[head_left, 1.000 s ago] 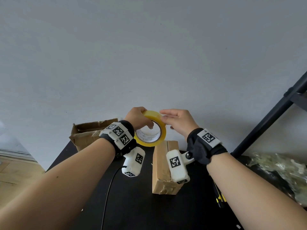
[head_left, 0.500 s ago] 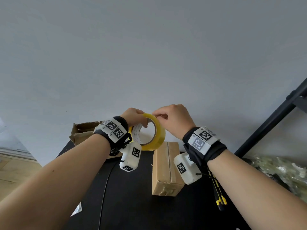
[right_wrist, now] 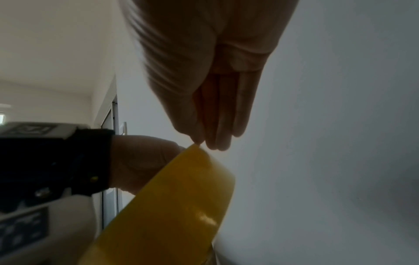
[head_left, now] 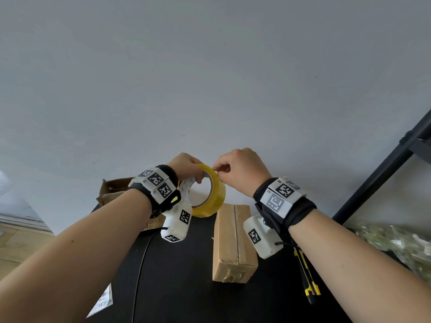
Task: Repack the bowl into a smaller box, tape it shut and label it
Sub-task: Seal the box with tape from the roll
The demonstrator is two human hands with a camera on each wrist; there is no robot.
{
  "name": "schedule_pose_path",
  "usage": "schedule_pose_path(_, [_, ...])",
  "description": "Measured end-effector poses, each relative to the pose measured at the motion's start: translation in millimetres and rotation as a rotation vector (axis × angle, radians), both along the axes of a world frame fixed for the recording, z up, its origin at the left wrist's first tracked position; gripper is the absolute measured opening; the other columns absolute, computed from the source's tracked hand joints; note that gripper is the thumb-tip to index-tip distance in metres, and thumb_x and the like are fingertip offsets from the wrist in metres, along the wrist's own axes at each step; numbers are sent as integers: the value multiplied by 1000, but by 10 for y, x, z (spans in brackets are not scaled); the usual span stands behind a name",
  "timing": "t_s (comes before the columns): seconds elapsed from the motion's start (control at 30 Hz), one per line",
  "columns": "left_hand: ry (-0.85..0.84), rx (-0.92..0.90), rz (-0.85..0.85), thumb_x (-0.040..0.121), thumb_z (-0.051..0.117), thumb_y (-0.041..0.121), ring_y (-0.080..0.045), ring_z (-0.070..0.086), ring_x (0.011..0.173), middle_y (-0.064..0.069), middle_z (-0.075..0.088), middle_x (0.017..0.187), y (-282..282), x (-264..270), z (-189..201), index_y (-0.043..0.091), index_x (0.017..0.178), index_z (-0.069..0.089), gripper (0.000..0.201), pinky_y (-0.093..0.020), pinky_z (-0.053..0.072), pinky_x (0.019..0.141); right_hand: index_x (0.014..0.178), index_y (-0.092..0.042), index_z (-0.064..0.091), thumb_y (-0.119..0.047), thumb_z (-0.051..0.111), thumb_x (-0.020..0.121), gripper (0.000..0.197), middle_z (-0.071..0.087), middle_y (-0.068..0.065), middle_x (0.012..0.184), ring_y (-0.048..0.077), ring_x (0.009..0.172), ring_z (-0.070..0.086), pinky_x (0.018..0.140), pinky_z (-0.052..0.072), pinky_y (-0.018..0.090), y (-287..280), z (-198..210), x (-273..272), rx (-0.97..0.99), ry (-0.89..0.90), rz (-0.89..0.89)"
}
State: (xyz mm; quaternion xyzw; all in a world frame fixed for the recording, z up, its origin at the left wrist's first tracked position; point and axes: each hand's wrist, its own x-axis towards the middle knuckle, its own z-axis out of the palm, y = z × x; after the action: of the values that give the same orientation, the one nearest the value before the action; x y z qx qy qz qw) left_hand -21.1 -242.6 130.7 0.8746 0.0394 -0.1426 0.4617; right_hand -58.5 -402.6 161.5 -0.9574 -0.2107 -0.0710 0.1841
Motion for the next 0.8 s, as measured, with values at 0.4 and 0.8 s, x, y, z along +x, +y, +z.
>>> schedule_pose_path(0.4, [18, 70, -169, 76, 64, -5, -22, 60, 89, -3, 66, 81, -10, -50, 60, 19, 90, 72, 29, -36, 52, 88, 91, -24, 73, -23, 56, 86, 17, 71, -3, 88, 18, 81, 62, 75, 51, 29, 35, 68, -88, -248, -44, 56])
schedule_pose_path(0.8, [39, 36, -192, 78, 65, -4, -20, 62, 86, 1, 66, 79, -23, -127, 40, 23, 94, 69, 31, -32, 52, 80, 78, -22, 62, -21, 56, 83, 7, 59, -7, 75, 15, 71, 55, 66, 44, 25, -28, -50, -110, -205, -37, 83])
